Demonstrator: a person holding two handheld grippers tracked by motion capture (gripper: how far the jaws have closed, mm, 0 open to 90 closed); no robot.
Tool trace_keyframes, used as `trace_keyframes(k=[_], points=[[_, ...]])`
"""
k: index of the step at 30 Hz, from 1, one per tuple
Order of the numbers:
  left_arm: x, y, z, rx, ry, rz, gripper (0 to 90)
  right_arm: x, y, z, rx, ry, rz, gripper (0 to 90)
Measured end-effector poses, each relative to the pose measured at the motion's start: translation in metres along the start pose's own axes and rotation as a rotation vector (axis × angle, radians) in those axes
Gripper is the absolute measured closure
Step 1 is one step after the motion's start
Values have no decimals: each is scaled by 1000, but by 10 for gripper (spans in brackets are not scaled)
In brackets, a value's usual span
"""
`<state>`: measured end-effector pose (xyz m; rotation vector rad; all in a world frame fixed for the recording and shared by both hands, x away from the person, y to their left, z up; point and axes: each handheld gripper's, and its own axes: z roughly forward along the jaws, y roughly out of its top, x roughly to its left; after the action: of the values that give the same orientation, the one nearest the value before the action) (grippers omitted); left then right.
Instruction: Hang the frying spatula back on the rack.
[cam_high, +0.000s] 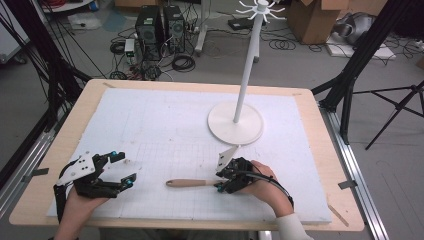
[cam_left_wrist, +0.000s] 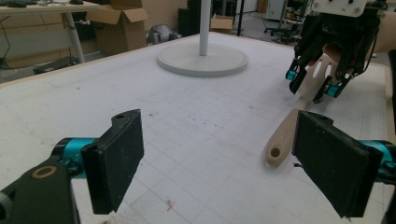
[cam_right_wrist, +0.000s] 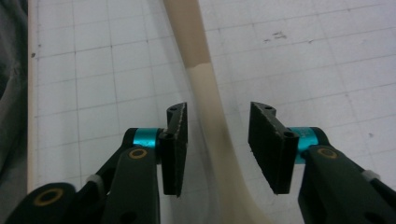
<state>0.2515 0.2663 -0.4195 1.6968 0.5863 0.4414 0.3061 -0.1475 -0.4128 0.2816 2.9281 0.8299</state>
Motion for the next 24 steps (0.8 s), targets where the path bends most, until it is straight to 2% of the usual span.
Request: trace_keyframes(k=[1,4,6,7,11,16,18,20,23,24], points=[[0,0,0,1,1,0,172,0,0,0,0,0,0,586],[0,0,0,1,0,-1,172,1,4,3,52,9,-11,594],[0,0,0,1,0,0,172,0,5,4,60,13,-8,595],[0,0,0,1,0,0,172,0,6,6,86,18,-11,610],[0,0,1,3,-2,-3,172,-2,9,7,109,35,-7,616],[-1,-1,2,7,-4,-1,172,-6,22,11,204,57,-8,636],[-1,-1,2,11,-6,2,172,-9,26,12,238,62,20,680],[-1,-1,3,12,-5,4,172,-11,25,12,220,68,28,695],[-2,-1,3,12,-5,-1,172,-11,24,12,220,66,28,706],[-2,-1,4,12,-8,2,172,-8,26,12,235,55,12,706]])
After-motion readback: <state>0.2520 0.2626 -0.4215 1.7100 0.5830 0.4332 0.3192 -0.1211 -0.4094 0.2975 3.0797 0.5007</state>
